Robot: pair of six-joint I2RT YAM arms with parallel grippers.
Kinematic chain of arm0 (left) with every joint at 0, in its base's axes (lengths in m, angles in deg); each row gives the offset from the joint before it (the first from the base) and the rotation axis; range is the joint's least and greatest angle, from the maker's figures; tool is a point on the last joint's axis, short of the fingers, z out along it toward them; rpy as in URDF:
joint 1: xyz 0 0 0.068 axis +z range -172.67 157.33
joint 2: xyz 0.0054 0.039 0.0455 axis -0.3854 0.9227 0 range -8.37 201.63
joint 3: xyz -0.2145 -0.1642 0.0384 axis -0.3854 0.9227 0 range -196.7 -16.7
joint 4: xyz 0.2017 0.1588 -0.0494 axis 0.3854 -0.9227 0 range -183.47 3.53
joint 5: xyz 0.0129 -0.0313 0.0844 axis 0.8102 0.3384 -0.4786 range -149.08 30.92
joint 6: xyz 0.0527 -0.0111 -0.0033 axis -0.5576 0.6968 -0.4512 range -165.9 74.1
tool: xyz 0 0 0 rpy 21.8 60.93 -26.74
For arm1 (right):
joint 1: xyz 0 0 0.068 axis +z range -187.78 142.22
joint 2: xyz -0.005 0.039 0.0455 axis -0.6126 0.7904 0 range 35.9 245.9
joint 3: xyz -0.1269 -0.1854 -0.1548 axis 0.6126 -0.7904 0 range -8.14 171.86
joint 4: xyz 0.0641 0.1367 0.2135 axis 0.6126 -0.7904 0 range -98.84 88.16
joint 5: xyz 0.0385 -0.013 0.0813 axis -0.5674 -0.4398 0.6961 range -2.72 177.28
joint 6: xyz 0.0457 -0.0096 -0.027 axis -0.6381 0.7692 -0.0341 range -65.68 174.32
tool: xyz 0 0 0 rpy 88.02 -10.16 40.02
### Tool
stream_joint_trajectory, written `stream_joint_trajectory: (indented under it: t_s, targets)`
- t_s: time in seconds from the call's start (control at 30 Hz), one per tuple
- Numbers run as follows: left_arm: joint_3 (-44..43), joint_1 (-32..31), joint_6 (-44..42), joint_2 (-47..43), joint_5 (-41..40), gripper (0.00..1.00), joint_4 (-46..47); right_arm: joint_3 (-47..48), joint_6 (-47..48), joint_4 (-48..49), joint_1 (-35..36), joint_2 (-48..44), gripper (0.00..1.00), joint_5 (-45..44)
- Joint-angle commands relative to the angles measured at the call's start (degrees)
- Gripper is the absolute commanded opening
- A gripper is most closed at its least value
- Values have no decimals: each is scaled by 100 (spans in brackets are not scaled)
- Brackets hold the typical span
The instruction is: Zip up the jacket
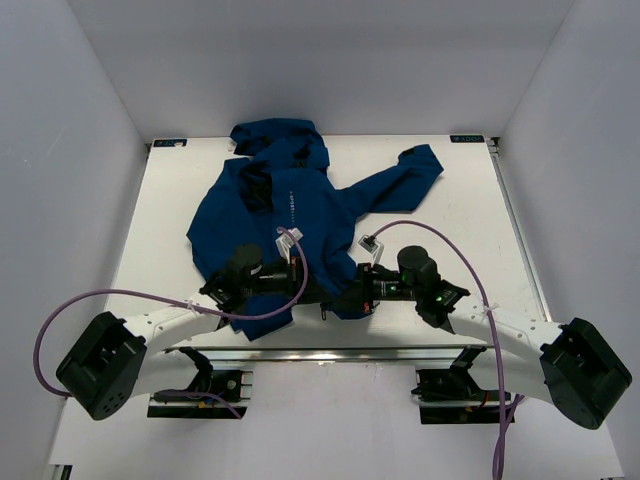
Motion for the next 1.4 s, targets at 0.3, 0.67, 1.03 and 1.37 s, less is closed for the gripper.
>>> stream_joint_trajectory:
  t_s: [0.3,0.67,1.03,1.37]
  targets:
    - [-102,-31,-70,-418,-271,0,-152,203,58,505,2,65,18,319]
    - [4,-39,211,-436,-439,0,33,291,14,954,29,338,43,690]
    - [21,-74,264,-462,-448,0,85,344,-117,1208,38,496,29,443]
    - [91,-110,264,-620,-483,0,15,221,-302,1517,38,426,4,250]
